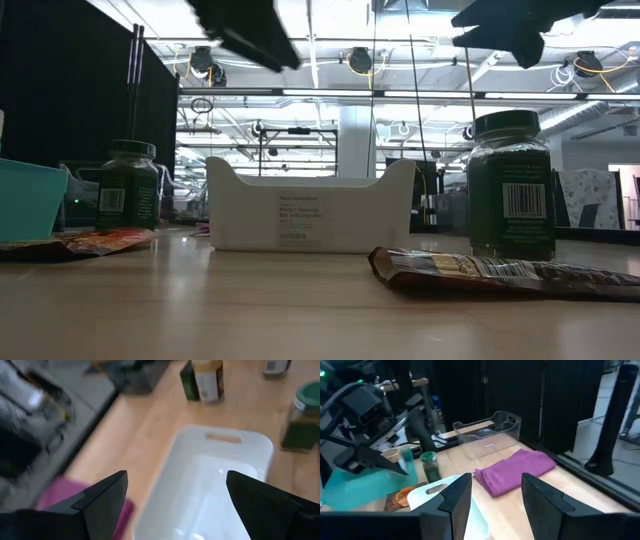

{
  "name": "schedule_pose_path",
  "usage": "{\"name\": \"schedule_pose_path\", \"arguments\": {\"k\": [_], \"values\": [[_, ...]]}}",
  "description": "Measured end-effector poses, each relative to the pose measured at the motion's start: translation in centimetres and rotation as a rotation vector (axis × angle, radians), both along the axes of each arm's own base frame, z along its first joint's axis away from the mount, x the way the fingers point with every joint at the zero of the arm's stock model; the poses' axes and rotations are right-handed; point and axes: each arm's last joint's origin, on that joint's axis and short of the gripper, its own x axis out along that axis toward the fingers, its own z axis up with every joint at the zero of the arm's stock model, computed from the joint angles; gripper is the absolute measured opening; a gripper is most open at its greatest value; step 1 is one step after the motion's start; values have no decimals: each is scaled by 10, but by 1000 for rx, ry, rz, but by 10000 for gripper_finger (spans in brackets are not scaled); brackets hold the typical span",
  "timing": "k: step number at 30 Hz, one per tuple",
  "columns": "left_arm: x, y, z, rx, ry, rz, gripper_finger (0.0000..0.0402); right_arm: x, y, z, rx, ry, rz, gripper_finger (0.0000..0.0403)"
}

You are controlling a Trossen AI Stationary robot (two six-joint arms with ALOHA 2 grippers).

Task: Sort spices by type
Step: Put the left orange seasoning bag into the transparent bin

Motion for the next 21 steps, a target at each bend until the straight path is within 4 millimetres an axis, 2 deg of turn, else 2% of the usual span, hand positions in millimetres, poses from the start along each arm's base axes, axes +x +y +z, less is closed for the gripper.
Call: {"name": "schedule_pose_path", "arguments": {"k": [4, 12, 17, 21], "values": [[16, 12, 3, 130, 1, -73, 345, 11, 1, -4, 84, -18, 43, 155], [34, 25, 18, 139, -116, -253, 345, 21, 10, -15, 302, 1, 137, 155], [36, 28, 21, 131, -146, -257, 345, 31, 19, -2, 387, 37, 172, 155], [37, 32, 22, 117, -160, -235, 345, 42, 30, 9, 435, 184, 148, 155]]}}
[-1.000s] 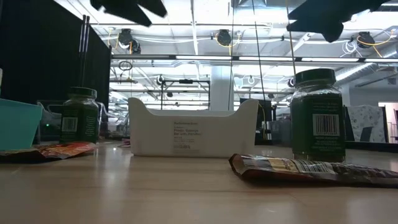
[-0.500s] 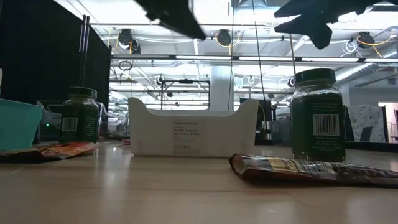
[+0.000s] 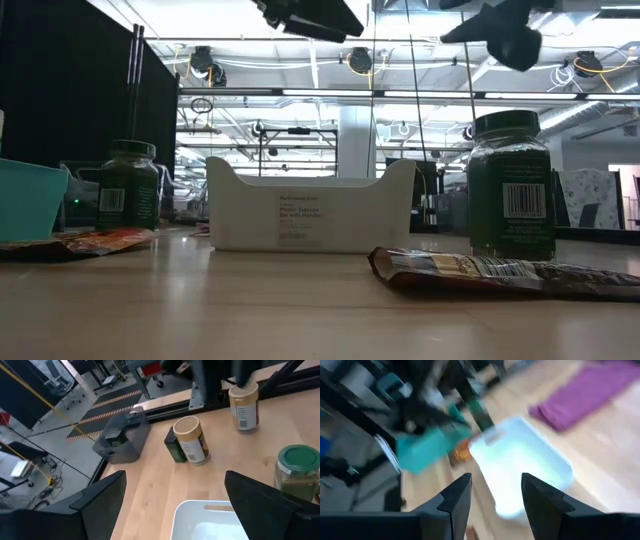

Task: Sort spices by type
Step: Put the left orange seasoning bag into the transparent bin

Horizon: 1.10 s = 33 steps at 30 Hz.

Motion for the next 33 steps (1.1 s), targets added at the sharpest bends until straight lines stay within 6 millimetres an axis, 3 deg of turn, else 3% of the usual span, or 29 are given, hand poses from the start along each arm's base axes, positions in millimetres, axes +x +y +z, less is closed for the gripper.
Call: {"name": "schedule_pose_path", "arguments": {"k": [7, 13, 21, 28, 33], "values": [[-3, 3, -6, -50, 30, 81, 345, 1, 9, -3, 105, 494, -180, 155], [-4, 2, -7, -69, 40, 90, 345, 0, 26, -17, 227, 704, -162, 155], [-5, 4, -7, -48, 30, 134, 345, -4, 38, -20, 224, 755, -76, 155], [-1, 12, -2, -82, -42, 178, 345, -3, 46, -17, -161, 617, 59, 155], [4, 17, 6, -173, -153, 176, 345, -8, 61, -14, -284, 527, 108, 155]]}}
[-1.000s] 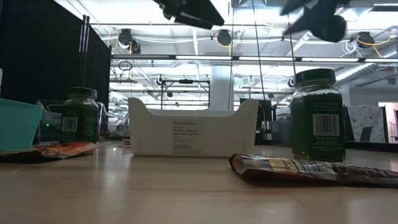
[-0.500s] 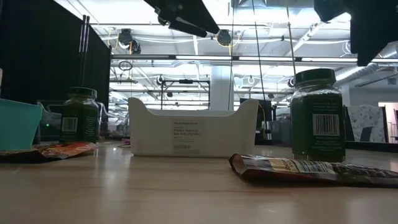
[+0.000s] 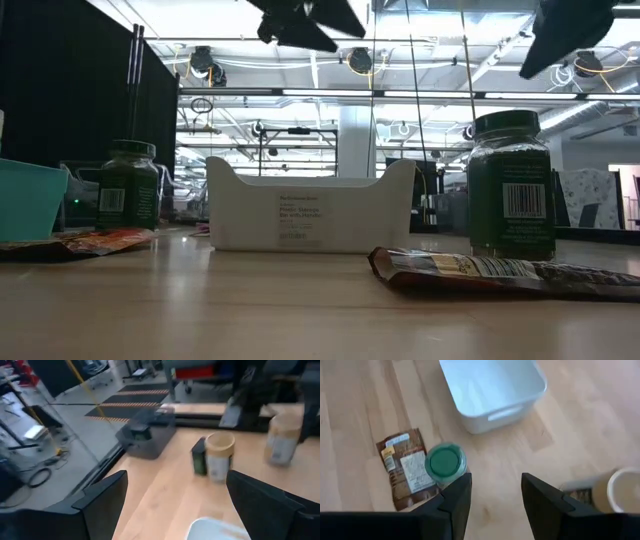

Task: Sort spices by type
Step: Put the left orange seasoning bag into the transparent bin

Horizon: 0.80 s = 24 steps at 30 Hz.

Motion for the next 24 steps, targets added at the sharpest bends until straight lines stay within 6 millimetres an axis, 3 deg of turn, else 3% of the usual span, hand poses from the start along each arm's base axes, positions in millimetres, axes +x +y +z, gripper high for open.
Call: {"name": "schedule_pose_path", "arguments": {"k": [6, 12, 24], "values": [[2, -12, 8, -121, -112, -117, 345, -17, 27, 3, -166, -108, 150, 155], [-6, -42, 1, -146, -39, -224, 345, -30, 45, 2, -307, -200, 198, 155], [-22, -74, -11, -179, 85, -271, 345, -26, 58, -14, -496, -205, 221, 155]]}}
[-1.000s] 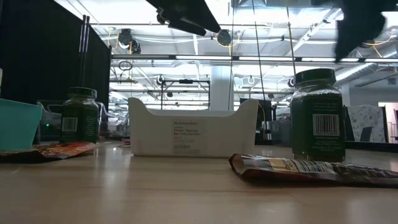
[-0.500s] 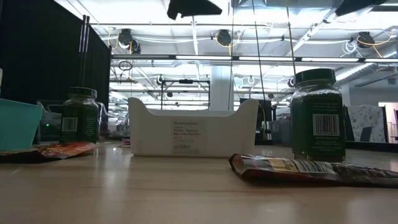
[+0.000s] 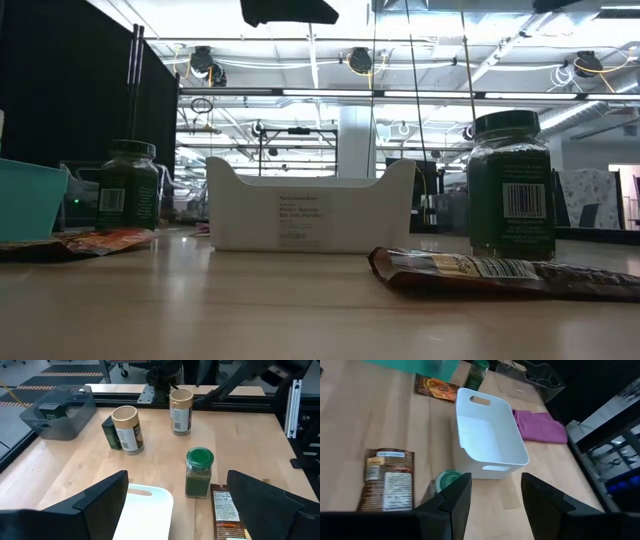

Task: Sort spices by type
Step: Put the left orange seasoning bag into the transparent bin

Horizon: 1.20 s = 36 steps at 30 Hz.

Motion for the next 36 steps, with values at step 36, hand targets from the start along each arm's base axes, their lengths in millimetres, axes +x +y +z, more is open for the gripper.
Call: {"name": "schedule_pose_path", "arguments": {"k": [36], "values": [[-42, -25, 29, -634, 683, 245, 344, 13, -72, 37, -96, 18, -140, 155]]}}
